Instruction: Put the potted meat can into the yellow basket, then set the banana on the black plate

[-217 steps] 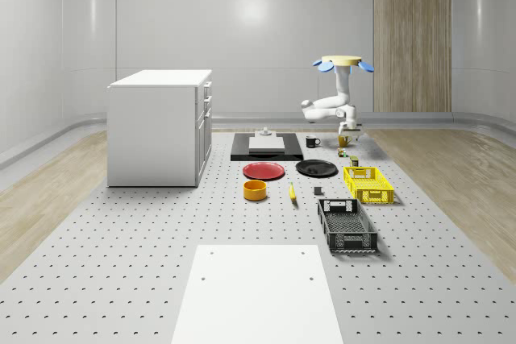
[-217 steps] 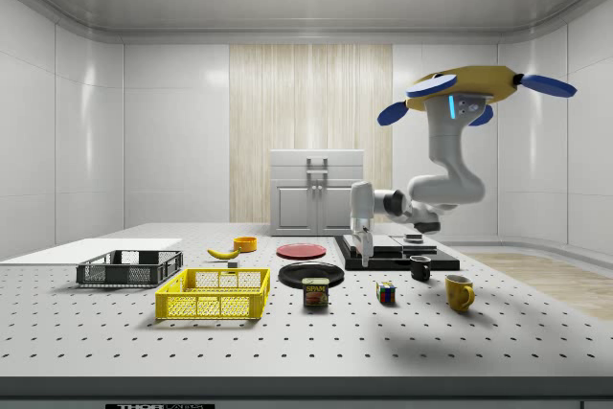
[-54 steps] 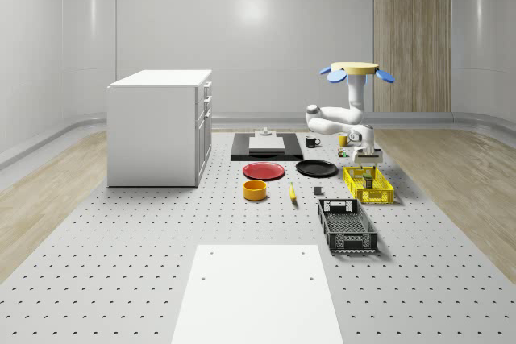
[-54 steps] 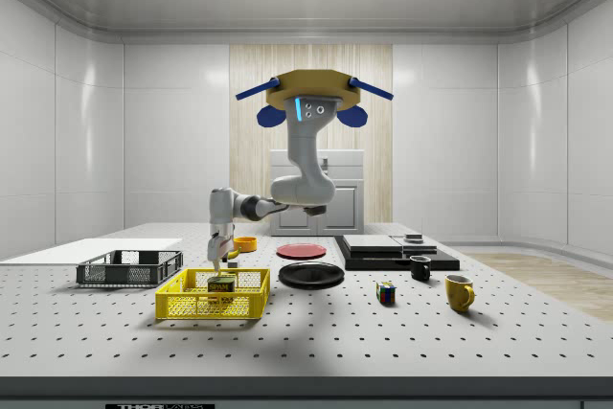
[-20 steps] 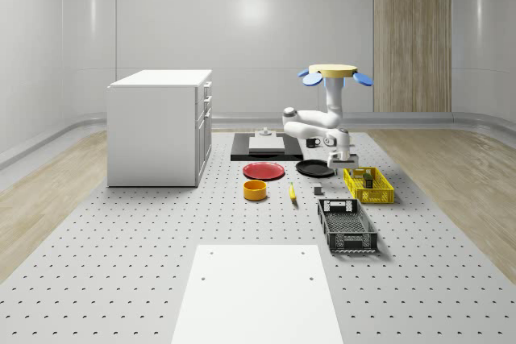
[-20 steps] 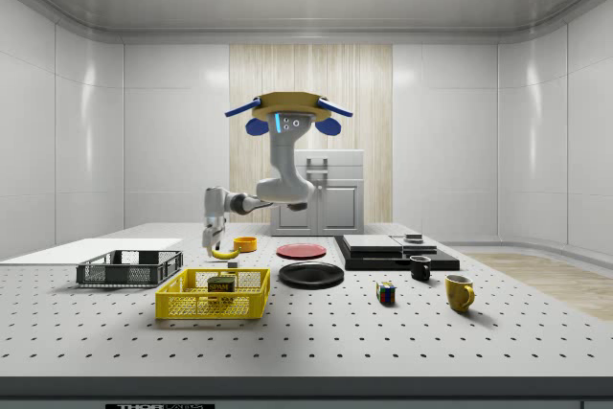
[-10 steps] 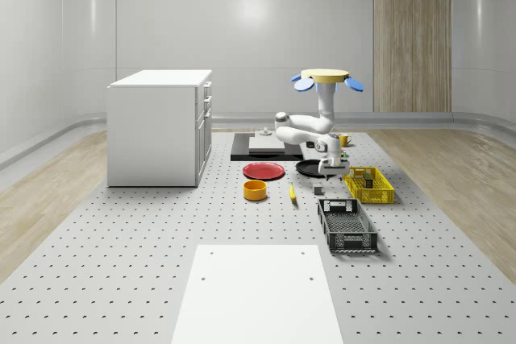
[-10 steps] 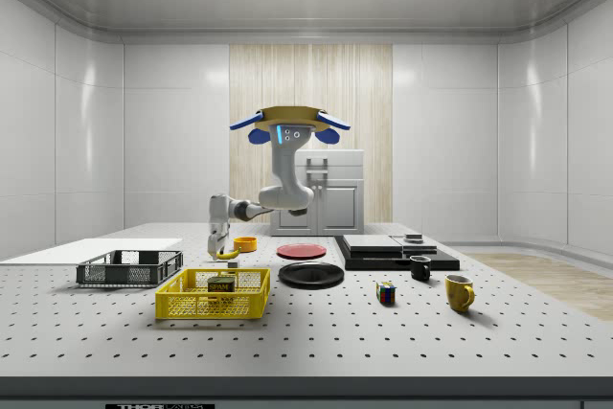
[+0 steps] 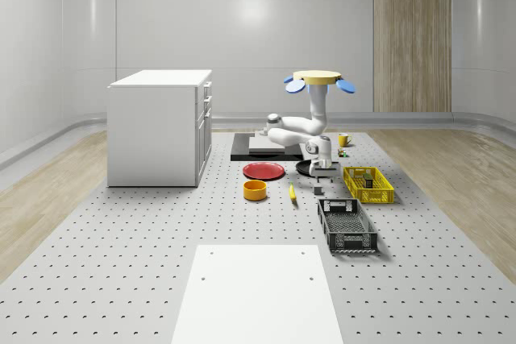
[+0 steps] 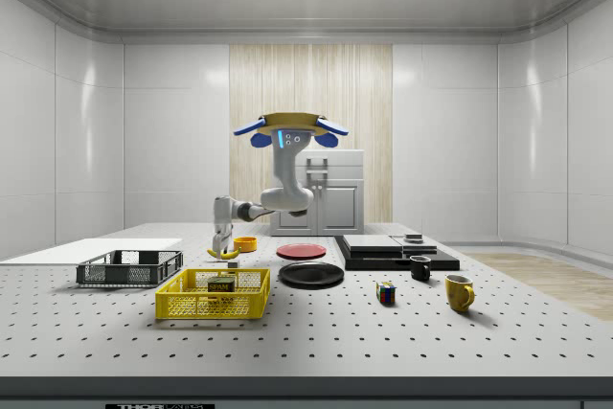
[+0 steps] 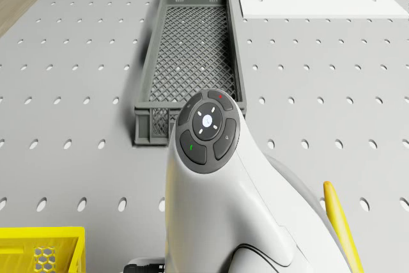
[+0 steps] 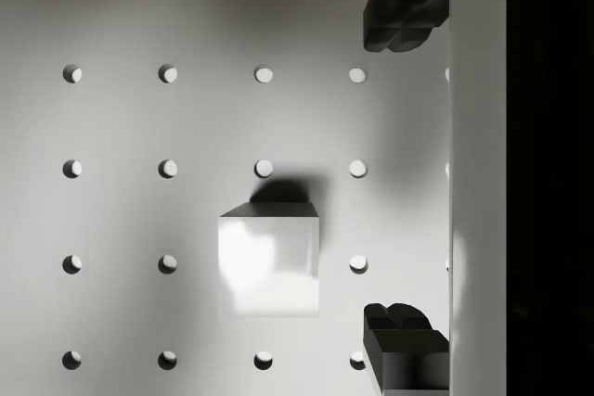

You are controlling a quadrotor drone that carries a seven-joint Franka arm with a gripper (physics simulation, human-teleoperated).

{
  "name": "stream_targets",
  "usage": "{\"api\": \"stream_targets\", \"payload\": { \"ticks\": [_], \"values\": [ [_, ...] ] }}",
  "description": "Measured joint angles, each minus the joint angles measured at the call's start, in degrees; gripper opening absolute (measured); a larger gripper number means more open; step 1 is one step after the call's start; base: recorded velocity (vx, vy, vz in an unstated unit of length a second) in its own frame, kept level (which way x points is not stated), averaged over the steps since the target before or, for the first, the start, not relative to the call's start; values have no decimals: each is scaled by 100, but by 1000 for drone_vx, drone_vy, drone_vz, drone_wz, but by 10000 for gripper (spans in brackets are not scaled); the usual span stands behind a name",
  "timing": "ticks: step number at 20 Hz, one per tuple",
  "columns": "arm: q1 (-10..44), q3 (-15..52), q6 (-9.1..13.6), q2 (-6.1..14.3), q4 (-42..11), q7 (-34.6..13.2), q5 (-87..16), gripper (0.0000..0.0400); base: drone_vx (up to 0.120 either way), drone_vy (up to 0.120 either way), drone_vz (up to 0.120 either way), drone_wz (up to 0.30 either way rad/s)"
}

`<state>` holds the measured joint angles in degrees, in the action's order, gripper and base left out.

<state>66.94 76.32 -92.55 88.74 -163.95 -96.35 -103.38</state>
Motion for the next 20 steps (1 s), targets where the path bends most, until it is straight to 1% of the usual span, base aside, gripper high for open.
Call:
{"api": "stream_targets", "payload": {
  "ticks": [5, 8, 20],
  "values": [
    [2, 1, -8, 8, 0, -2, 3, 400, -8, -120, 0, 0],
    [3, 2, -12, 13, 1, -2, 5, 400, -107, -120, 0, 0],
    [7, 4, -27, 29, 1, -6, 12, 400, 0, -120, 0, 0]
  ]
}}
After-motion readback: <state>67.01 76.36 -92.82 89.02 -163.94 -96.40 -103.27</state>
